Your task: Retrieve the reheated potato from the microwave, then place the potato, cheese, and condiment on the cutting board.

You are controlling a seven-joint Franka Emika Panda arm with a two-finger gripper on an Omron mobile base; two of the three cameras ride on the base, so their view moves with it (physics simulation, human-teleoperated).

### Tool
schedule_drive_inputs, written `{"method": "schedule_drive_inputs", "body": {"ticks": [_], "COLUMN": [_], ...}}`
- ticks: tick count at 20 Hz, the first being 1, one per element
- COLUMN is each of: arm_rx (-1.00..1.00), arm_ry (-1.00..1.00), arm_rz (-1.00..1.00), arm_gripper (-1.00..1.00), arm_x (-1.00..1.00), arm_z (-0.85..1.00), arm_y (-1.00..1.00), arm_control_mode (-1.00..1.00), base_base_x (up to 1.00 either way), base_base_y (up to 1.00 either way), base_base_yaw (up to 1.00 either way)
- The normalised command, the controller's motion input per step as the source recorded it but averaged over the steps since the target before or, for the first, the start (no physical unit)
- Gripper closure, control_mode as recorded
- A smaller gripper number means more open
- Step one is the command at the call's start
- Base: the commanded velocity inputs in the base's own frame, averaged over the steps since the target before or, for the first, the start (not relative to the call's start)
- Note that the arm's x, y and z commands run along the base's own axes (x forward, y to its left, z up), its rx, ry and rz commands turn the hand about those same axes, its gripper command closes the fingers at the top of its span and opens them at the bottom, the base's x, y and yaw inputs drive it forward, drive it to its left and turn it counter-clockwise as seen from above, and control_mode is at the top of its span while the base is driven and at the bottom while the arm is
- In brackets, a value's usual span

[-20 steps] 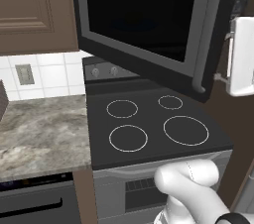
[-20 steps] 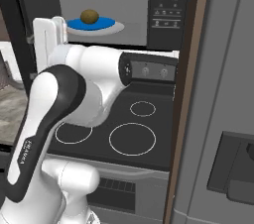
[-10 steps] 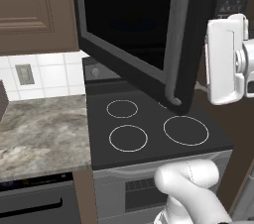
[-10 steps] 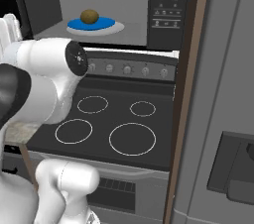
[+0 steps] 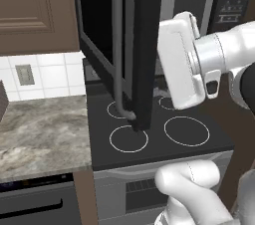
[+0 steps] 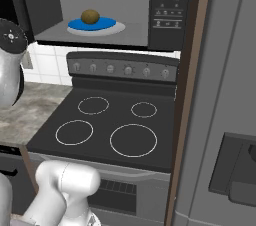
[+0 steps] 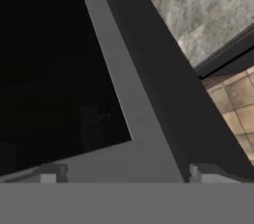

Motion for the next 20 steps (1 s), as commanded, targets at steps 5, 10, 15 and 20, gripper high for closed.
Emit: {"method": "schedule_drive_inputs", "body": {"ticks": [5, 10, 15, 20], "arm_rx": [-0.15, -0.09, -0.05, -0.03], "arm_ry": [0.00, 0.00, 0.00, 0.01], "arm_rz": [0.00, 0.00, 0.00, 0.00], "arm_gripper": [-1.00, -1.00, -1.00, -1.00], "arm_x": [0.16, 0.23, 0.13, 0.01], "arm_z": [-0.03, -0.05, 0.00, 0.00], "arm_y": [0.86, 0.46, 0.07, -0.34], "arm_control_mode": [-1.00, -1.00, -1.00, -1.00], "base_base_x": [0.00, 0.00, 0.00, 0.00], "base_base_y": [0.00, 0.00, 0.00, 0.00], "base_base_yaw": [0.00, 0.00, 0.00, 0.00]}}
